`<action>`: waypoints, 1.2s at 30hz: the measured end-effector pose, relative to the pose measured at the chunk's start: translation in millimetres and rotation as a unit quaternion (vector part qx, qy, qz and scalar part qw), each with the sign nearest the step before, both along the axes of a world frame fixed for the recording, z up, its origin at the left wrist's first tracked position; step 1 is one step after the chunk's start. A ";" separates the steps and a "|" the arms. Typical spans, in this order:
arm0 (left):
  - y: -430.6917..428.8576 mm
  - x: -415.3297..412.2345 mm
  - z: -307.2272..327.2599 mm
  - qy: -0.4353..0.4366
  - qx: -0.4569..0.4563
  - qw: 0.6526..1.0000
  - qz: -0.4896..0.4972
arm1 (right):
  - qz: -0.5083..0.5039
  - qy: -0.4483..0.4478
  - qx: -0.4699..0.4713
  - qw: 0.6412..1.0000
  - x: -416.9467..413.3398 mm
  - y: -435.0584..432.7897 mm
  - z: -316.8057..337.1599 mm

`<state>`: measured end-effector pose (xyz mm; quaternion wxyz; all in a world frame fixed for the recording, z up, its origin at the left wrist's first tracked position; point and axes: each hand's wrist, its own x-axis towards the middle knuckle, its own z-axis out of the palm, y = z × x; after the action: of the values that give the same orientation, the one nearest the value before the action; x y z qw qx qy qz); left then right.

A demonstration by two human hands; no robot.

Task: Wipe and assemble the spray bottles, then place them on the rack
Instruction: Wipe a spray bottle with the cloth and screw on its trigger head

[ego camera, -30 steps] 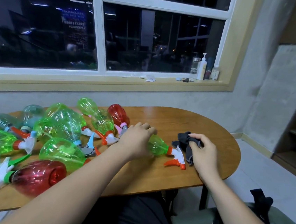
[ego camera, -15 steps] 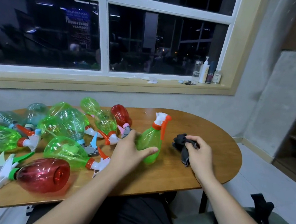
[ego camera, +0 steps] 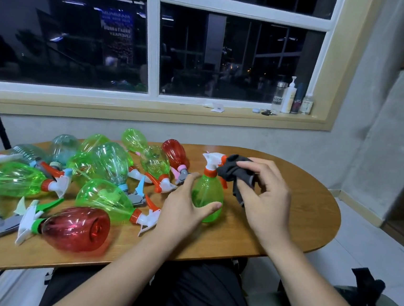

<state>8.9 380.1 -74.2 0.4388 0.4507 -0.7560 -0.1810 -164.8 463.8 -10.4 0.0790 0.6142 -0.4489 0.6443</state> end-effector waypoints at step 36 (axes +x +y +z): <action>-4.7 2.5 -2.4 0.029 0.027 0.996 -0.076 | 0.281 -0.343 0.283 0.850 -12.6 -30.1 -1.4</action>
<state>11.4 375.4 -76.6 0.4331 0.3979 -0.7702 -0.2467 -177.5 433.7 -11.8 -0.4419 0.4496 -0.4180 0.6542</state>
